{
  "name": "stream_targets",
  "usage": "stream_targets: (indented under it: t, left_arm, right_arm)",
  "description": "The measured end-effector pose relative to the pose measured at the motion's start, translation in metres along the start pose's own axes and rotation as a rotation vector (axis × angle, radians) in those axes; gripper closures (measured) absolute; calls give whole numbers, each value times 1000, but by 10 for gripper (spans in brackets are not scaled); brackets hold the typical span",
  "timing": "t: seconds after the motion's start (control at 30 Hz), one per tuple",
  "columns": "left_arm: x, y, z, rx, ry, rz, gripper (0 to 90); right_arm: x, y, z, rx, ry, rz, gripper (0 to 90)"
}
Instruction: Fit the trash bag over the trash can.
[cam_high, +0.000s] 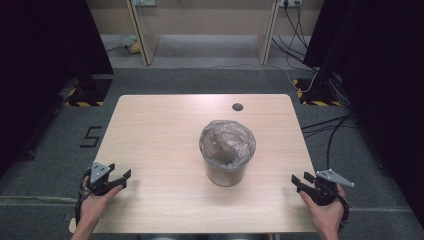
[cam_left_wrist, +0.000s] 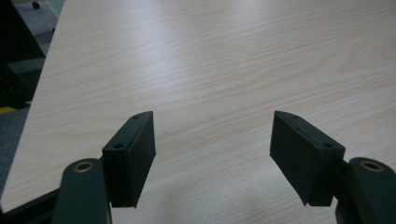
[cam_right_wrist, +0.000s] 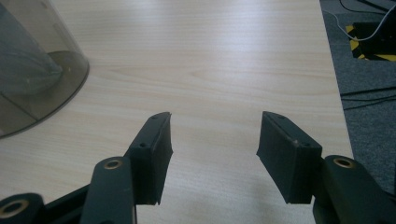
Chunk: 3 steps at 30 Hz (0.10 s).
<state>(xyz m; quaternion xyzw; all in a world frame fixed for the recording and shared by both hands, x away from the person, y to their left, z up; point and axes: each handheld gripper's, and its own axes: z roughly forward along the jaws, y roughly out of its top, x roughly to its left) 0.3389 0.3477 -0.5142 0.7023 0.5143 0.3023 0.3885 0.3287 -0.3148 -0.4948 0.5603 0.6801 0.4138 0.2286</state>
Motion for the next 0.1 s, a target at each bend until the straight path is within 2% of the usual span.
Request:
stream_targets:
  t: [0.1]
  left_arm:
    - [1,-1,5,14,4,-7,304]
  right_arm:
    - [-1,-2,0,5,-9,2,440]
